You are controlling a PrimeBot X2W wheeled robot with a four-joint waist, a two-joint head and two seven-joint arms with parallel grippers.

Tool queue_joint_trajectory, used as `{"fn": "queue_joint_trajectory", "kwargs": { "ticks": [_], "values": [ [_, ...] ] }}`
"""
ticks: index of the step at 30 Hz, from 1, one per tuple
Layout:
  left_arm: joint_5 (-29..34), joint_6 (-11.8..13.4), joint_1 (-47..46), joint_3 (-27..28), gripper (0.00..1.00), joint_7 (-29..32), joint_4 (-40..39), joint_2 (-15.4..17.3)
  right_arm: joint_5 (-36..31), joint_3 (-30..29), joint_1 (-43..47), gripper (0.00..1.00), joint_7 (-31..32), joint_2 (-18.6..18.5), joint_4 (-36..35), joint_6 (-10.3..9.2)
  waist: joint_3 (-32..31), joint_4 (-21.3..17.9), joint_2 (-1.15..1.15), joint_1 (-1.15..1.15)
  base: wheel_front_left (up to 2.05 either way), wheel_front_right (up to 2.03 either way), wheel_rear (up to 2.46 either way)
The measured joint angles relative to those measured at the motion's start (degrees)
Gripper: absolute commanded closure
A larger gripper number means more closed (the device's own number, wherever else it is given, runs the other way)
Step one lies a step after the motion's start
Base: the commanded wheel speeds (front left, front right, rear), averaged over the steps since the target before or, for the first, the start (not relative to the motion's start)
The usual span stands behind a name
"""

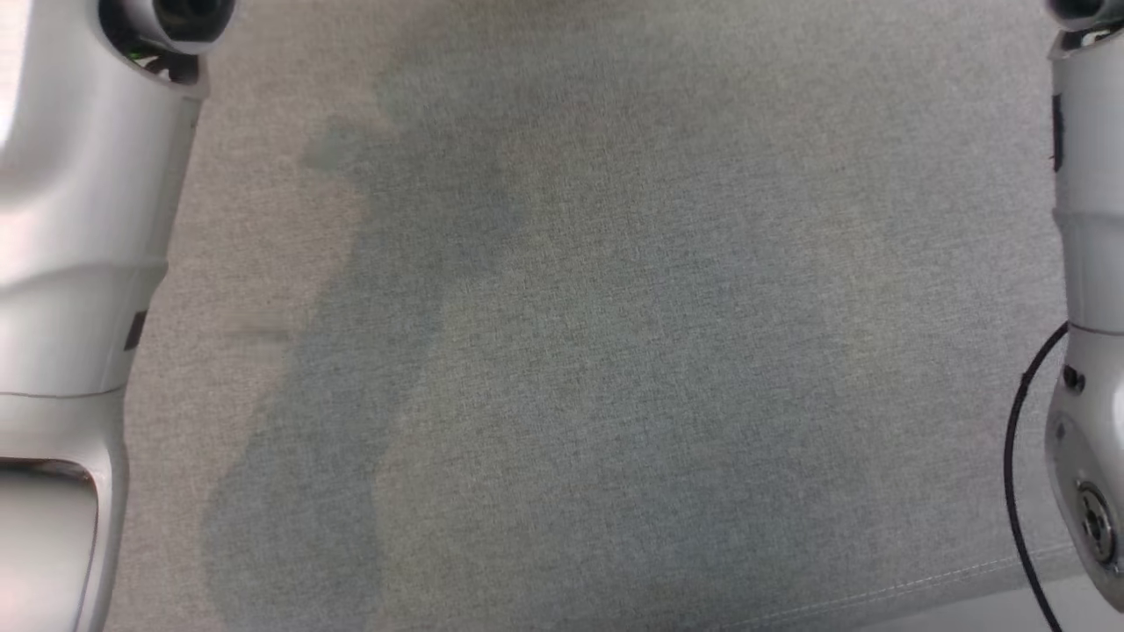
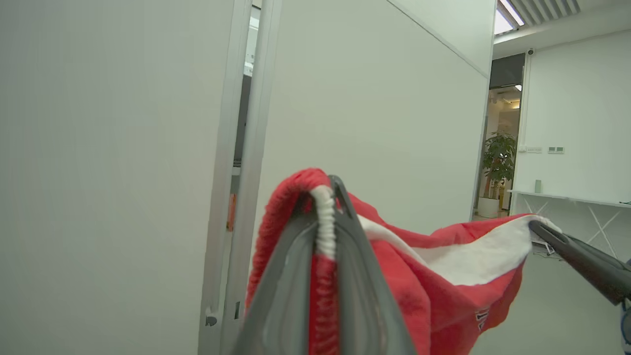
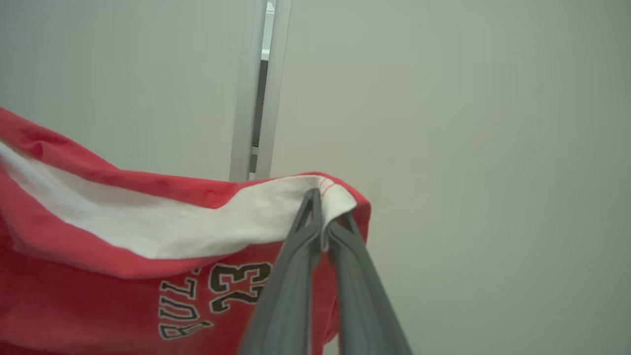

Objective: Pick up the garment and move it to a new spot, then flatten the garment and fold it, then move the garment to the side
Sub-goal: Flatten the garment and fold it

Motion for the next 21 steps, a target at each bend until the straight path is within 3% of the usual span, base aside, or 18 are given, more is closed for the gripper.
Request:
{"fn": "queue_joint_trajectory", "kwargs": {
  "ticks": [4,9,16,21],
  "values": [
    [-0.2,-1.0,4.0,-1.0,1.0,-2.0,5.6,-0.5,-0.3,2.3,4.3,1.0,-3.6,1.1,6.2,0.0,4.2,-0.8,0.0,0.01,0.0,0.0,0.0],
    [-0.3,-1.6,11.2,-2.3,1.0,-2.6,6.8,-1.1,1.4,4.0,10.0,1.0,-6.6,0.7,10.0,0.0,7.4,-1.5,0.0,0.01,0.0,0.0,0.0],
    [1.7,-1.7,25.4,1.0,1.0,-2.8,-2.4,-2.4,3.9,3.4,18.7,1.0,-8.7,-0.6,10.0,0.0,6.4,-1.6,0.0,0.01,0.0,0.0,0.0],
    [3.3,-1.7,35.7,2.3,1.0,-2.8,-8.9,-4.0,4.8,3.6,27.2,1.0,-9.0,-0.7,5.9,0.0,3.0,-1.0,0.0,0.0,0.0,0.0,0.0]
  ]
}}
